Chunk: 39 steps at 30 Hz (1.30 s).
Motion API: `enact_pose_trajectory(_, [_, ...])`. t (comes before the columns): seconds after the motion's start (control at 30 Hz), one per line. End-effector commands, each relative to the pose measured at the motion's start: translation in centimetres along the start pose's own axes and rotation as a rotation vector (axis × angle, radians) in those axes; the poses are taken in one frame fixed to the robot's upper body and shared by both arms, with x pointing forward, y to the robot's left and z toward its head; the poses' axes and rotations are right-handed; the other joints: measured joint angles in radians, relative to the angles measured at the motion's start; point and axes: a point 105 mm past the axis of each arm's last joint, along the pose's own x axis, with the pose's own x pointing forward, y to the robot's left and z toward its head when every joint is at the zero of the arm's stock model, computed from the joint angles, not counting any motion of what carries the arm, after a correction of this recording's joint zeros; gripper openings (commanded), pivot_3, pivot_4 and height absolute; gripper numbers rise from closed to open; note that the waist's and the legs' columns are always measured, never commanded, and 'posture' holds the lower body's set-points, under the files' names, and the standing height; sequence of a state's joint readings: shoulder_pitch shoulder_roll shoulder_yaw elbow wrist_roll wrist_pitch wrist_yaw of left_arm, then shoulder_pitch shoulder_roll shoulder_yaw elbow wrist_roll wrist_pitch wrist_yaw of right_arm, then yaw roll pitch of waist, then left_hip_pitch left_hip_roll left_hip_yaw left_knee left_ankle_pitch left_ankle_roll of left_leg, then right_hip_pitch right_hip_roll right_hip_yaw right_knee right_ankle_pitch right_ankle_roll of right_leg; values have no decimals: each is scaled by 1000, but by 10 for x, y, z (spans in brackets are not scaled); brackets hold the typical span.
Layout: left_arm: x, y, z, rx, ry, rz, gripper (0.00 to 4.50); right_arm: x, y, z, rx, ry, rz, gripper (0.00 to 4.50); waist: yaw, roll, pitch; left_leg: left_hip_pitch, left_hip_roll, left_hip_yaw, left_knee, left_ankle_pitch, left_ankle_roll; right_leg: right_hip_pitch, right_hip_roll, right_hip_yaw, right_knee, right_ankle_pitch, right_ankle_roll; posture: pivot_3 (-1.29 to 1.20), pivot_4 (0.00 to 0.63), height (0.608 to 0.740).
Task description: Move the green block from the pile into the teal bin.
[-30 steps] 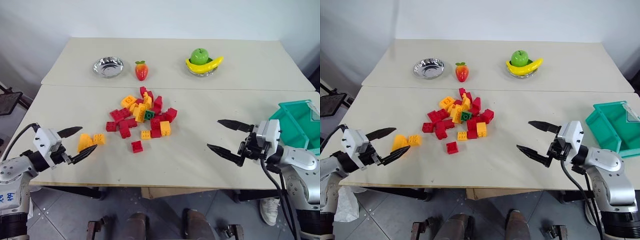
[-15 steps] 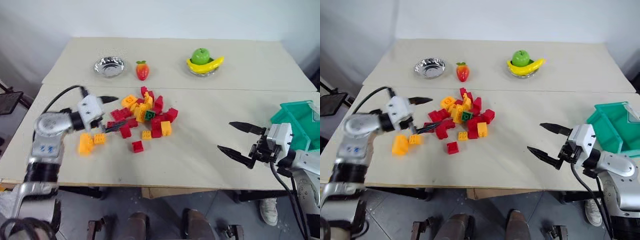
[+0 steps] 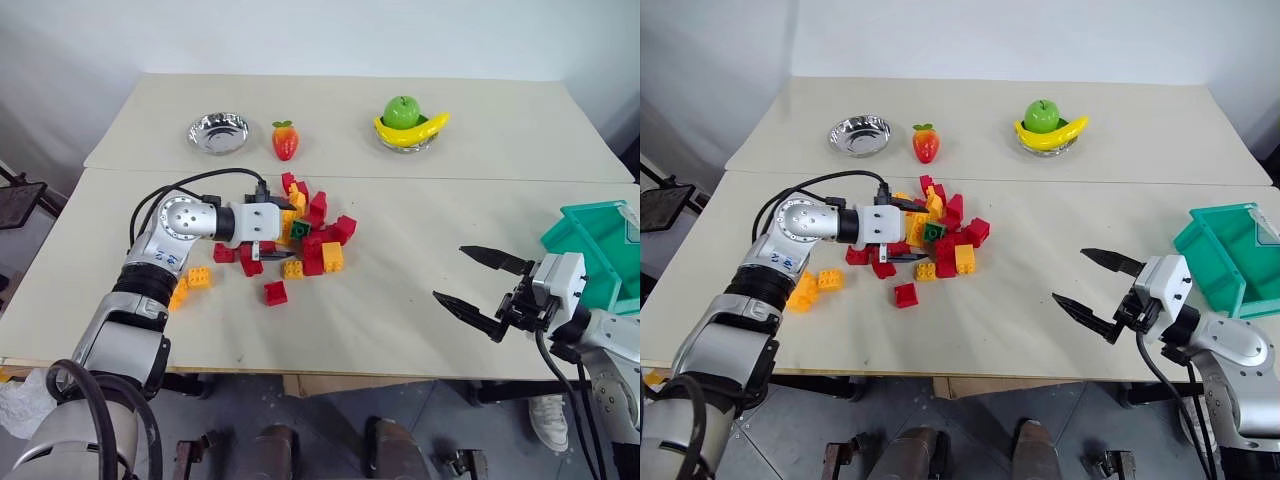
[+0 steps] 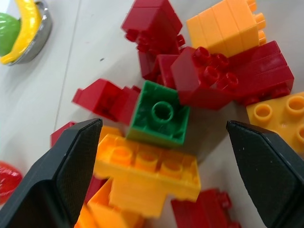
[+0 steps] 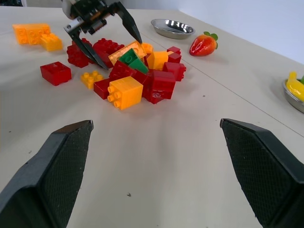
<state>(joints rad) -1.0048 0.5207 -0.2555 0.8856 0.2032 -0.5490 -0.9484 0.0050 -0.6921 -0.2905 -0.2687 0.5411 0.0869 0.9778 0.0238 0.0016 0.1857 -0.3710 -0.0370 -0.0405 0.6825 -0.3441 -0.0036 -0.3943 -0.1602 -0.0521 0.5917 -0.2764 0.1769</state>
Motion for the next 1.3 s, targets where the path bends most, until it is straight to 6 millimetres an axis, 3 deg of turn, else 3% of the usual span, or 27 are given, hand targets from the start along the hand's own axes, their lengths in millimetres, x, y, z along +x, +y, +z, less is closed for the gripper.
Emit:
enact_pose_trajectory(0.03, [6,12,5,74,33,37,4443,1,0,15,-34,-52,-12,4500,0,0,0,0,0,0,0,0,0,0,0,0,0,0,0,0,150,740])
enact_pose_trajectory(0.1, [8,16,4,69,44,70,4443,1,0,16,-36,-56,-14,4500,0,0,0,0,0,0,0,0,0,0,0,0,0,0,0,0,150,740])
enact_pose_trajectory(0.2, [12,18,5,63,44,76,3873,0,0,17,-37,-59,-19,4500,0,0,0,0,0,0,0,0,0,0,0,0,0,0,0,0,150,740])
enact_pose_trajectory(0.47, [10,26,1,49,78,106,1493,1,3,17,-32,-66,-28,4500,0,0,0,0,0,0,0,0,0,0,0,0,0,0,0,0,150,740])
enact_pose_trajectory(0.57, [6,34,3,32,70,122,1491,1,3,17,-31,-66,-32,4500,0,0,0,0,0,0,0,0,0,0,0,0,0,0,0,0,150,740])
enact_pose_trajectory(0.63, [-6,51,13,-12,29,145,1491,-1,1,16,-37,-61,-42,4500,0,-1,0,0,0,0,0,0,0,0,0,0,0,0,0,0,150,740])
enact_pose_trajectory(0.7, [-16,69,33,-48,-62,155,1491,-7,-4,18,-45,-57,-87,4500,0,-1,1,0,0,0,0,0,0,0,0,0,0,0,0,0,150,740])
enact_pose_trajectory(0.8, [-15,77,71,-96,-236,81,1491,-22,-12,20,-57,-40,-163,4500,3,-1,1,-1,0,-1,0,0,0,0,0,-1,0,0,0,0,150,740])
enact_pose_trajectory(0.9, [-4,71,104,-195,-407,-25,1491,-38,-13,16,-66,-1,-205,4500,9,-1,1,-1,-1,-2,1,-1,2,1,-1,-2,0,0,0,0,150,740])
enact_pose_trajectory(1.03, [47,21,133,-125,-488,-239,1491,-65,-10,6,-76,85,-265,4500,6,-1,1,0,-2,-1,2,-2,3,2,-2,-2,0,0,1,0,150,740])
enact_pose_trajectory(1.1, [79,4,151,-218,-556,-262,1491,-77,-11,6,-73,96,-321,4500,5,-1,1,0,-1,1,2,-2,3,2,-2,-2,-1,1,1,0,150,740])
enact_pose_trajectory(1.3, [134,-36,168,-250,-546,-237,1491,-90,7,5,-60,118,-387,4500,-2,-2,1,1,0,4,0,-2,4,1,-1,-1,-2,1,1,0,150,740])
